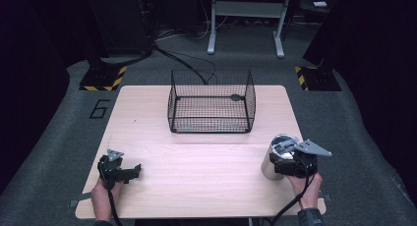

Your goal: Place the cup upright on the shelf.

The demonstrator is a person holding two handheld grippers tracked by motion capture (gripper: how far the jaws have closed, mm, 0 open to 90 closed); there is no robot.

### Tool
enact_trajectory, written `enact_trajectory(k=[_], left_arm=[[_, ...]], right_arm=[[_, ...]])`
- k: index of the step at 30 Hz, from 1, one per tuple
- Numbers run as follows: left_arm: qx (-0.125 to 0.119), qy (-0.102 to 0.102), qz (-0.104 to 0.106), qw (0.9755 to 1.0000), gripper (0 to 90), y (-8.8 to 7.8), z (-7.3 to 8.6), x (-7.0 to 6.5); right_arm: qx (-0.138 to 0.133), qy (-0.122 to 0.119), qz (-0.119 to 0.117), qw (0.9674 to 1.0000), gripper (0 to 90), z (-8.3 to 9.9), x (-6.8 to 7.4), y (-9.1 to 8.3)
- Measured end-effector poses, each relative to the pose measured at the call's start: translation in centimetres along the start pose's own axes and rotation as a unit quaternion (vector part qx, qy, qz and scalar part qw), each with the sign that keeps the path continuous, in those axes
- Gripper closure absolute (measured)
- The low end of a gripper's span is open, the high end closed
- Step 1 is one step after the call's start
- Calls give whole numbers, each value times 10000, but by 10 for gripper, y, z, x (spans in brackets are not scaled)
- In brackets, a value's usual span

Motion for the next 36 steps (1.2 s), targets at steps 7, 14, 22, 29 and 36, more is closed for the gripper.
enact_trajectory(k=[7, 14, 22, 29, 36], left_arm=[[2, 1, 1, 10000, 3, 0, 0, 0], [2, 6, -3, 10000, 3, 0, 0, 0], [15, -8, -27, 10000, 3, 0, 0, 0], [52, -104, -97, 9999, 0, 1, -2, -1], [63, 15, -23, 10000, 1, 3, -4, -1]], right_arm=[[-44, 58, 3, 10000, 0, -3, 0, 5], [-175, 25, 56, 9998, 30, -3, 2, 4], [-251, 13, 96, 9996, 34, -2, 1, 4], [-242, -22, 106, 9996, 36, -3, 1, 5], [-321, -95, 106, 9994, 37, -11, 2, -4]])
Point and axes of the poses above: each handheld gripper's, and its own axes: y roughly forward along the jaws, z roughly out of its underside, x roughly to its left, the point moved 6 cm from there along y, roughly forward along the jaws, and after that the axes turned 12 degrees about x, right-handed, at the moved point
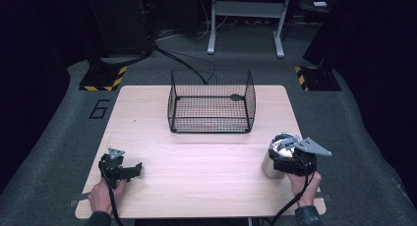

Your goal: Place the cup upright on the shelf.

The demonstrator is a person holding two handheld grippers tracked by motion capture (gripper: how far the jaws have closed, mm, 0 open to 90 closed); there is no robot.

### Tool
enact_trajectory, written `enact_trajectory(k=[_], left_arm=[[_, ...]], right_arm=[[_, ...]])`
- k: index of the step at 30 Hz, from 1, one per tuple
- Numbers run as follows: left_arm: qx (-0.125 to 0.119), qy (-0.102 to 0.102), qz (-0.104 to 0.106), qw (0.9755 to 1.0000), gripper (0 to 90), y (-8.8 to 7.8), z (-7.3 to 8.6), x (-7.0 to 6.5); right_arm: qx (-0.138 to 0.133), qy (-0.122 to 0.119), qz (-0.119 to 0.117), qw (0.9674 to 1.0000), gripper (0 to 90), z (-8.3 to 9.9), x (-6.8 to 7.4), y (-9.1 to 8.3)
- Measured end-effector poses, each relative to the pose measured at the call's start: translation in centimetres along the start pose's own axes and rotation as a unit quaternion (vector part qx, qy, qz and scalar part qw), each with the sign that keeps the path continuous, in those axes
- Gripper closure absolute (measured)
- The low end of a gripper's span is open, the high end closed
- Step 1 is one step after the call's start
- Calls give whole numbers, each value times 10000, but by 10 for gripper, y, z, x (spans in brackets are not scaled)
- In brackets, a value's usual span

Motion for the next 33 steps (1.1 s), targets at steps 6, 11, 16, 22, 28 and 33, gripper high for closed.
enact_trajectory(k=[6, 11, 16, 22, 28, 33], left_arm=[[2, 37, 3, 10000, 1, 0, 0, 0], [-54, -21, 7, 10000, 1, 1, -1, 0], [-54, -21, 6, 10000, 1, 1, -1, 0], [-56, -20, 5, 10000, 1, 1, -1, 0], [-54, -11, -4, 10000, 2, 1, -1, 0], [-102, 52, 38, 9999, 2, 3, -3, -2]], right_arm=[[-42, -95, -79, 9999, 37, -11, 5, -7], [-65, -180, -153, 9997, 38, -22, 9, -11], [-110, -246, -310, 9992, 38, -33, 17, -17], [-156, -343, -473, 9982, 38, -47, 26, -20], [-125, -441, -621, 9970, 38, -59, 35, -17], [-59, -521, -741, 9959, 38, -70, 44, -13]])
Point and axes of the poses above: each handheld gripper's, and its own axes: y roughly forward along the jaws, z roughly out of its underside, x roughly to its left, the point moved 6 cm from there along y, roughly forward along the jaws, and after that the axes turned 12 degrees about x, right-handed, at the moved point
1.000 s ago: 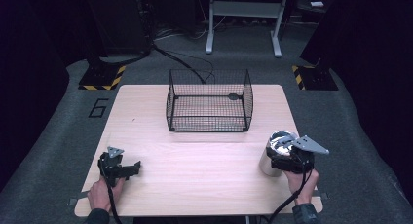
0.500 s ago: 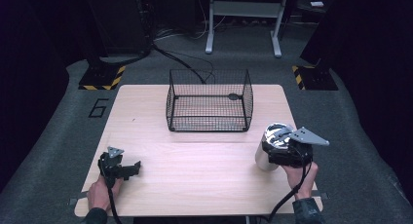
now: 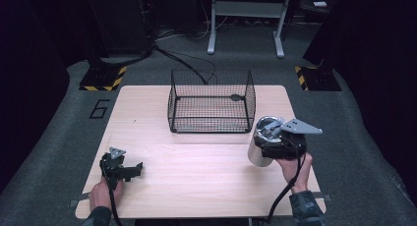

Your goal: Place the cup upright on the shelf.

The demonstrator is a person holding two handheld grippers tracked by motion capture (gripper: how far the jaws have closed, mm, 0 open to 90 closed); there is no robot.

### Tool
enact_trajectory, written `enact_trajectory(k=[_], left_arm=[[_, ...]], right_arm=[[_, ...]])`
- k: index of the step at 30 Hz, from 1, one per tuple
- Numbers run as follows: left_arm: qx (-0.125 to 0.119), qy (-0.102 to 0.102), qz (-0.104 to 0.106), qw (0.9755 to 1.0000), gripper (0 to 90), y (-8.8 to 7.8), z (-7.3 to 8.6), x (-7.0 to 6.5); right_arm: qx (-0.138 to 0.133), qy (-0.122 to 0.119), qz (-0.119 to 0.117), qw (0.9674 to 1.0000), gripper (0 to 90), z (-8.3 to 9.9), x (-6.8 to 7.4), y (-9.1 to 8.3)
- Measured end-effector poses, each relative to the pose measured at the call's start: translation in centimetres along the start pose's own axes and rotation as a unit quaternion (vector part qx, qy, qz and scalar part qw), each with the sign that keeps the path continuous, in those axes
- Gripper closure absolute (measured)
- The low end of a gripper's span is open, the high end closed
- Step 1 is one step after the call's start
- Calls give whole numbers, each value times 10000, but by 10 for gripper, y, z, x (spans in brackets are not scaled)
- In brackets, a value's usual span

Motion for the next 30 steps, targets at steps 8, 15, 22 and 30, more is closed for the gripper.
enact_trajectory(k=[8, 15, 22, 30], left_arm=[[-9, -14, 30, 10000, 0, 1, -1, -1], [-6, -17, 39, 10000, 0, 1, -1, -1], [32, 27, 32, 10000, 0, 0, -1, 0], [56, 30, 39, 10000, 0, 0, 0, 0]], right_arm=[[60, -165, -222, 9996, 38, -24, 13, 14], [91, -282, -303, 9991, 39, -42, 20, 22], [36, -313, -380, 9988, 39, -62, 24, 28], [65, -333, -444, 9984, 39, -78, 29, 36]])
Point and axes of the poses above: each handheld gripper's, and its own axes: y roughly forward along the jaws, z roughly out of its underside, x roughly to its left, the point moved 6 cm from there along y, roughly forward along the jaws, and after that the axes turned 12 degrees about x, right-handed, at the moved point
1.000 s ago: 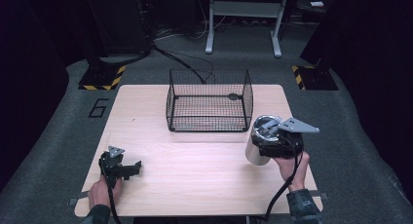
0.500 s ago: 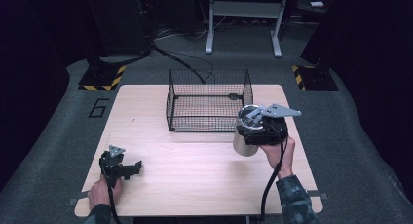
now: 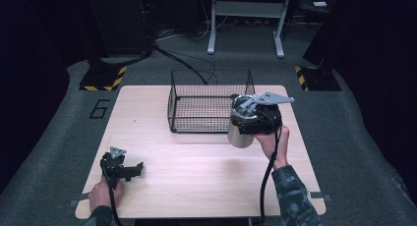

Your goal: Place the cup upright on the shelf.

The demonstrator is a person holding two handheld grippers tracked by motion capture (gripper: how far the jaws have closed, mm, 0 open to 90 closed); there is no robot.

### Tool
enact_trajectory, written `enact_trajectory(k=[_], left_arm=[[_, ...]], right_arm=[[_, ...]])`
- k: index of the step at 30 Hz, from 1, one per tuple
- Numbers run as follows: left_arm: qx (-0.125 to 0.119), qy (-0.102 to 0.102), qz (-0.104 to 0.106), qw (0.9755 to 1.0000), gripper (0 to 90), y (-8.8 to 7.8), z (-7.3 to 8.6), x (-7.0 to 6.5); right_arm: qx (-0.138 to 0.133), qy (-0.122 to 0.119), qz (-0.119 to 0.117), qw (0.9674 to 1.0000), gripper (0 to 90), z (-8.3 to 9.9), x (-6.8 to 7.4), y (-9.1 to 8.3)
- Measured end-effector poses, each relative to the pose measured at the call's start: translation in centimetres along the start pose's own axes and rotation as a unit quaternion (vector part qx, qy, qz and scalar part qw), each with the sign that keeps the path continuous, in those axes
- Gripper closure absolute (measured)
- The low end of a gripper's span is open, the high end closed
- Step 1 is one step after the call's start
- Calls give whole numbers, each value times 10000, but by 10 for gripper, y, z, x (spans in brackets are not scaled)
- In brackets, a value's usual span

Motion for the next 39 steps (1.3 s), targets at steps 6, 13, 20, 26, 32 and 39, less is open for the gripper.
enact_trajectory(k=[6, 13, 20, 26, 32, 39], left_arm=[[39, 52, -4, 10000, 0, 0, 0, 1], [37, 49, -4, 10000, 0, 0, 0, 0], [37, 52, -3, 10000, 0, 0, 0, 1], [20, 18, 6, 10000, 1, 0, 0, 0], [21, 23, 8, 10000, 1, 0, 0, 0], [24, 26, 8, 10000, 1, 0, 0, 0]], right_arm=[[41, -107, 1, 9999, 39, -9, 1, 8], [-5, -128, -32, 9999, 39, -24, 2, 13], [-6, -202, -67, 9998, 39, -38, 4, 17], [-8, -220, -95, 9997, 39, -50, 6, 23], [5, -198, -125, 9997, 39, -62, 7, 31], [-4, -156, -135, 9998, 39, -73, 6, 40]])
Point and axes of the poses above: each handheld gripper's, and its own axes: y roughly forward along the jaws, z roughly out of its underside, x roughly to its left, the point moved 6 cm from there along y, roughly forward along the jaws, and after that the axes turned 12 degrees about x, right-handed, at the moved point
